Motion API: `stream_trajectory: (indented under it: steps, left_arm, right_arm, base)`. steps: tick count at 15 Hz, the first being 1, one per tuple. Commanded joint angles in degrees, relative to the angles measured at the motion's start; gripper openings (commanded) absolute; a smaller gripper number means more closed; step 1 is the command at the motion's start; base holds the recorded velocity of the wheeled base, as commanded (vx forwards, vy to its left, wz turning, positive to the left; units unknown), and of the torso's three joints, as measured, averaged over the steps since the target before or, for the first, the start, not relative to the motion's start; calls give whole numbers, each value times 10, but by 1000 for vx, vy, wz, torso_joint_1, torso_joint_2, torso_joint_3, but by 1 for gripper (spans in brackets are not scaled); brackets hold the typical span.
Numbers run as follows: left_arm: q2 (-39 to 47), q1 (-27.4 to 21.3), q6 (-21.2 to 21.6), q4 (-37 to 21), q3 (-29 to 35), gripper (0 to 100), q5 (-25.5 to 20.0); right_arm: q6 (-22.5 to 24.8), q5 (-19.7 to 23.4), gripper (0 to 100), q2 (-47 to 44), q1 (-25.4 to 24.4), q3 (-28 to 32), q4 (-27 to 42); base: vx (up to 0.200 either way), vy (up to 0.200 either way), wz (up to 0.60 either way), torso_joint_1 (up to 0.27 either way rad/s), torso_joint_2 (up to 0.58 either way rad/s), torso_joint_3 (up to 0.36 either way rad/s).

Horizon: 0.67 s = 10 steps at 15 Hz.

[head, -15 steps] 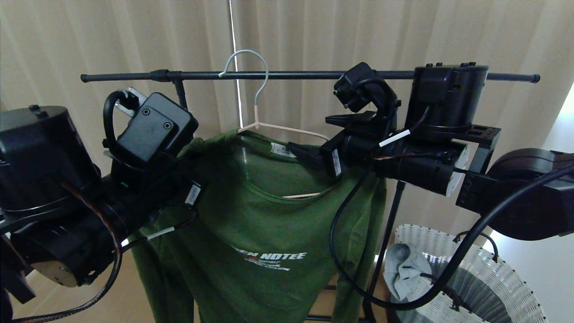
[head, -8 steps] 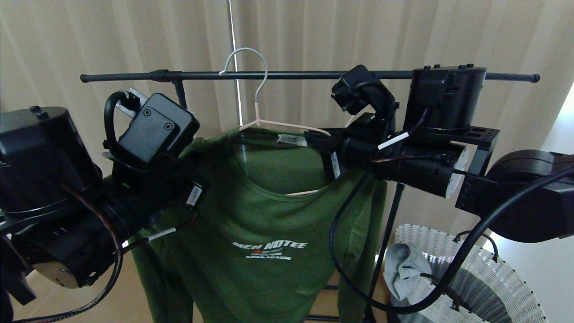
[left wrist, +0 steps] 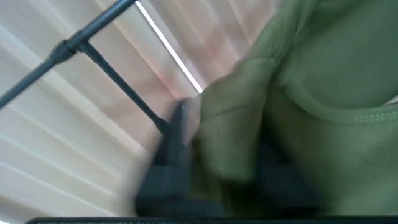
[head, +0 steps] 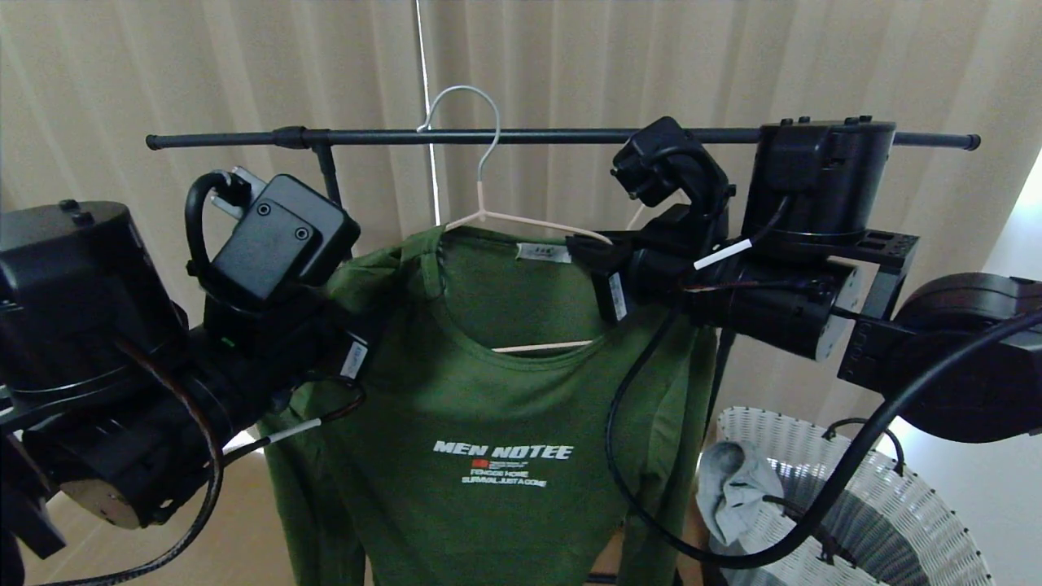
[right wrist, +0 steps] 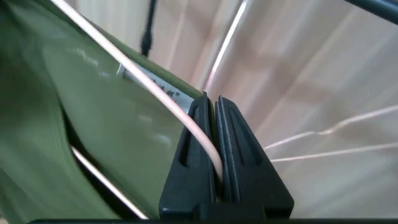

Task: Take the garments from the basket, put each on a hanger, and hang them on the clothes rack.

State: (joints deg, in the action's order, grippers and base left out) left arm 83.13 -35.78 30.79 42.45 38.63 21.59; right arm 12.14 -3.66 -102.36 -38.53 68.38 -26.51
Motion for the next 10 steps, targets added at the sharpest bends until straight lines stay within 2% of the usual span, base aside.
stream_trajectory:
  steps: [1, 2, 5, 8, 10]
  left_arm:
    - [-11, 4, -12, 0, -12, 100, -23]
    - [-22, 4, -26, 0, -22, 100, -49]
    - [-49, 10, -53, 0, -58, 100, -55]
    - [-62, 47, -53, 0, -99, 100, -57]
    - [-61, 79, -53, 5, -130, 100, -74]
  right_arm:
    - [1, -6, 0, 20, 14, -15, 0]
    - [1, -6, 0, 31, 29, -30, 0]
    - [1, -6, 0, 74, 61, -63, 0]
    - [-1, -5, 0, 104, 75, -78, -1]
    - [-2, -2, 0, 124, 74, -91, -1]
  base:
    - [0, 0, 0, 0, 0, 0]
    - [0, 0, 0, 0, 0, 0]
    - [0, 0, 0, 0, 0, 0]
    - [0, 0, 0, 0, 0, 0]
    - [0, 0, 0, 0, 0, 0]
